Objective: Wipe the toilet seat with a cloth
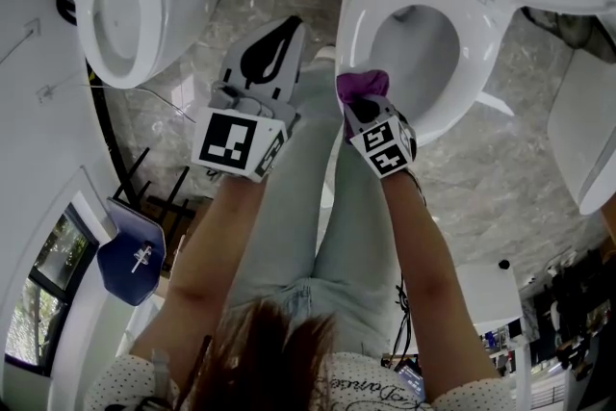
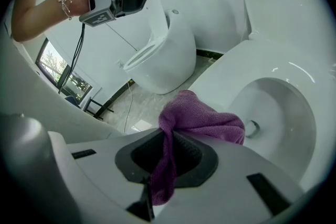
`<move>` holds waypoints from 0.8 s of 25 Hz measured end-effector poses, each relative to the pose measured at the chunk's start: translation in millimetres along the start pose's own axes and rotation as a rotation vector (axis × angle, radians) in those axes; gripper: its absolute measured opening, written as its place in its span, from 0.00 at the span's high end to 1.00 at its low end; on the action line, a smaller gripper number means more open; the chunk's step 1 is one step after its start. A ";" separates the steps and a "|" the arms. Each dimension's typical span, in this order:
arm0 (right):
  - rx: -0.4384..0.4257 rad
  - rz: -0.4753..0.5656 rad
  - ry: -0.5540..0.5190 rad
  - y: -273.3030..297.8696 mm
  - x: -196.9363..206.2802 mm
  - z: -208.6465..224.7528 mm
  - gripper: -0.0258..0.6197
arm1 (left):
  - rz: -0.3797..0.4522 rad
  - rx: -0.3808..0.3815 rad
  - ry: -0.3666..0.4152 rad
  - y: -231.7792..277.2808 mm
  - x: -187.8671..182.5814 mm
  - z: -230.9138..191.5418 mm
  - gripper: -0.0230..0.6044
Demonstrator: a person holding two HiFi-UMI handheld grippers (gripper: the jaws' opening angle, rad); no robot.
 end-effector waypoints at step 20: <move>0.037 0.077 0.037 -1.6 -39.7 30.3 0.87 | 0.000 -0.015 0.005 19.7 -10.2 -20.9 0.94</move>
Point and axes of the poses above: the fingertips, and each gripper's own axes: y forward along the fingers, z to its right, x out of its underside, the point moved 4 cm from there along -y, backward along the fingers, and after that the axes turned 10 degrees about -x, right-handed, at the moved point
